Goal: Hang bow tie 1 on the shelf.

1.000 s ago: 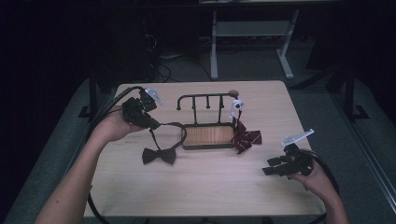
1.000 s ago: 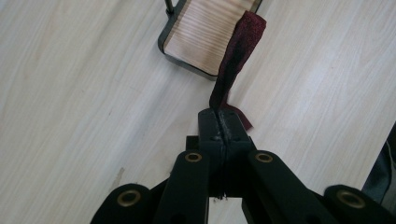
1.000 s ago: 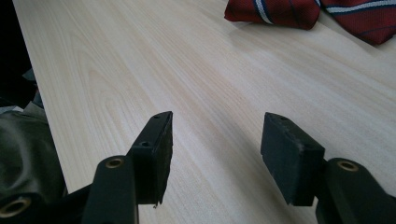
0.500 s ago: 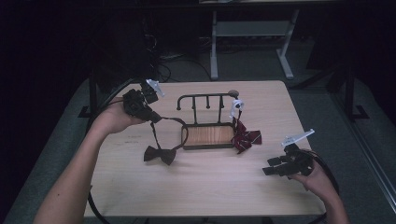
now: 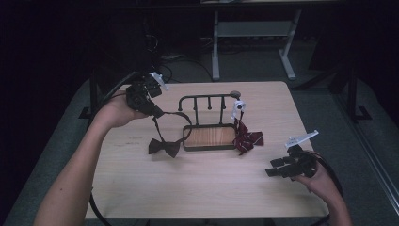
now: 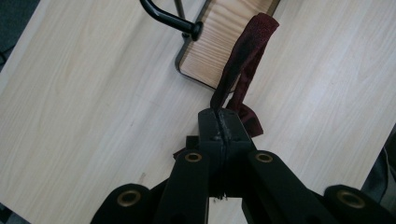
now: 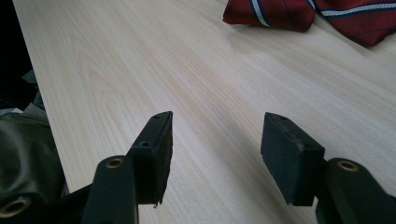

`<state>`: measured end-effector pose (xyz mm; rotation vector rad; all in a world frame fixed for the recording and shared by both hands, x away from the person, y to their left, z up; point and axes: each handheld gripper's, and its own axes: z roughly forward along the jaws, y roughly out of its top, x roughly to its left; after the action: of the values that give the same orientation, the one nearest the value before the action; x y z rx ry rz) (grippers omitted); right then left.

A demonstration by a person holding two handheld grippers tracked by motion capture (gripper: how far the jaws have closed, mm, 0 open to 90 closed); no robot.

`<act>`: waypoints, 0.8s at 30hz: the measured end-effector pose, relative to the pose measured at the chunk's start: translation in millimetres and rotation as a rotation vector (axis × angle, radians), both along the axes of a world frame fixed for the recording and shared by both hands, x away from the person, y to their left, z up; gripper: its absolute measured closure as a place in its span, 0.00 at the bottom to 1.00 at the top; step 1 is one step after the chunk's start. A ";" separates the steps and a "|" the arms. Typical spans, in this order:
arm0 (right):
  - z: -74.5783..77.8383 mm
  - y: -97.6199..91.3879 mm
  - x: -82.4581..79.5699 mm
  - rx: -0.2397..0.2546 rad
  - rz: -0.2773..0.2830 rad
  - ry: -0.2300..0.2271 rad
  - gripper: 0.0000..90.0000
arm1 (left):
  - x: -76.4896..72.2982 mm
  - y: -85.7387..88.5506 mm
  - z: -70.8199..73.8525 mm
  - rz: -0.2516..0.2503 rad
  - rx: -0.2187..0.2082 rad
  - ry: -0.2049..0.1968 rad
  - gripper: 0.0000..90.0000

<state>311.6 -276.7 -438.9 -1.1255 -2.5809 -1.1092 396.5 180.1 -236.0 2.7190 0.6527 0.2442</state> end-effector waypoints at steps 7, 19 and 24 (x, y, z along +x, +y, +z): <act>-0.1 0.4 0.0 -0.001 0.004 -0.002 0.48 | 9.0 3.2 4.4 0.029 -0.013 0.000 1.00; 1.1 -0.2 -1.2 0.000 0.000 -0.002 0.48 | 29.3 2.4 1.7 0.087 -0.001 0.005 1.00; 1.5 -2.2 -1.6 0.004 -0.003 -0.007 0.48 | 37.7 1.9 -3.3 0.115 0.002 0.015 1.00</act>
<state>310.1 -278.9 -437.4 -1.1276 -2.5819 -1.1202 434.2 182.1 -239.3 2.6908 0.8145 0.2516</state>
